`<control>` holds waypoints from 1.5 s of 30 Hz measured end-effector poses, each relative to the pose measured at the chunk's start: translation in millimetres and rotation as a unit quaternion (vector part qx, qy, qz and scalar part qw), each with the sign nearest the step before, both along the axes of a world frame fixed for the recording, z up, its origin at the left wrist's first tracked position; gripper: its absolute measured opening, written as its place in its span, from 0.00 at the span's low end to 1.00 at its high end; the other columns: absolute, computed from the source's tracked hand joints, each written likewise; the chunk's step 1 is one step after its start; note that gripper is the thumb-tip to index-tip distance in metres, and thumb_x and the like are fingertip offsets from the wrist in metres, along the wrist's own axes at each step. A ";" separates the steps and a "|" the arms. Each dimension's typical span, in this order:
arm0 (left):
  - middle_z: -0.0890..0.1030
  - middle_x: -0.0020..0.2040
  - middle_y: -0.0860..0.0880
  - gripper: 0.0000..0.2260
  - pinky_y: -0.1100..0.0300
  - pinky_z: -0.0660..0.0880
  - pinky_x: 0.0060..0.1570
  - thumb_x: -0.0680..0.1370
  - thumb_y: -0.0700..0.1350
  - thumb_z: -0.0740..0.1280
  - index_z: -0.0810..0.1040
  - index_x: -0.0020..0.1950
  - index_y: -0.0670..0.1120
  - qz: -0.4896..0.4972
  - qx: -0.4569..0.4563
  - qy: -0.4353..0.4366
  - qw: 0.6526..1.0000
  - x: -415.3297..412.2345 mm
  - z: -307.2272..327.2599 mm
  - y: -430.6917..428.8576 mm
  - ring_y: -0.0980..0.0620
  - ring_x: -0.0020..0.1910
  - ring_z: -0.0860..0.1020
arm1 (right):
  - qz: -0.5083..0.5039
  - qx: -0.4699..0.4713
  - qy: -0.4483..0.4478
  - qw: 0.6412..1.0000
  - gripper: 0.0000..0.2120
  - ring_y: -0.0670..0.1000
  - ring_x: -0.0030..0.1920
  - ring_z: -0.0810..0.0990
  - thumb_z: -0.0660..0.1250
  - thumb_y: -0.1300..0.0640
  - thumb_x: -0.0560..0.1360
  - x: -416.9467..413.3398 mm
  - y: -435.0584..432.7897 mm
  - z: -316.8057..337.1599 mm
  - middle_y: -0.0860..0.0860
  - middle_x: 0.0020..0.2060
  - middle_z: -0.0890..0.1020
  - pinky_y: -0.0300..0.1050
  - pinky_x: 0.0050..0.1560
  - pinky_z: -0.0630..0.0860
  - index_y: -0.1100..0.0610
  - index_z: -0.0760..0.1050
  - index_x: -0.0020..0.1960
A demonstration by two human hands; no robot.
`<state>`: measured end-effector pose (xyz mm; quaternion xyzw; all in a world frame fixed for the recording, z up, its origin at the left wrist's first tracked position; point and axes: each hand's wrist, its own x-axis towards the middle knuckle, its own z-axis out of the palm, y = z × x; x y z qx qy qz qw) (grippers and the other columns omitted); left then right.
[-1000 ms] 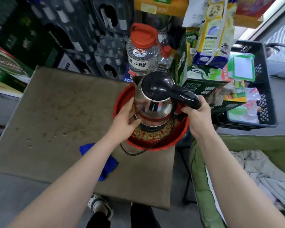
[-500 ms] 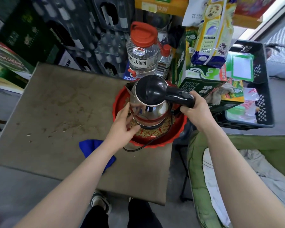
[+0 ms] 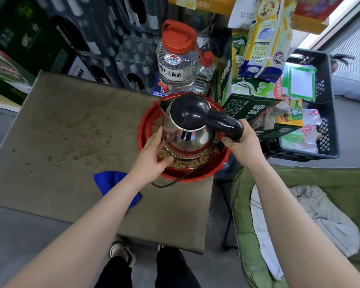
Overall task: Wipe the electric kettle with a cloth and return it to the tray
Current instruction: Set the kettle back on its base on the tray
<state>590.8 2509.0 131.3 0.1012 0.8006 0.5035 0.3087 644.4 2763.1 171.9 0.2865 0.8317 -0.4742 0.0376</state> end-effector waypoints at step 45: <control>0.78 0.48 0.51 0.17 0.70 0.76 0.40 0.78 0.38 0.67 0.75 0.64 0.54 0.330 -0.007 -0.081 0.940 -53.9 -69.4 -70.5 0.55 0.44 0.78 | -0.225 -0.222 -0.027 0.948 0.20 0.42 0.42 0.84 0.60 0.66 0.83 -11.8 -0.4 -96.5 0.52 0.61 0.82 0.31 0.32 0.77 0.56 0.72 0.74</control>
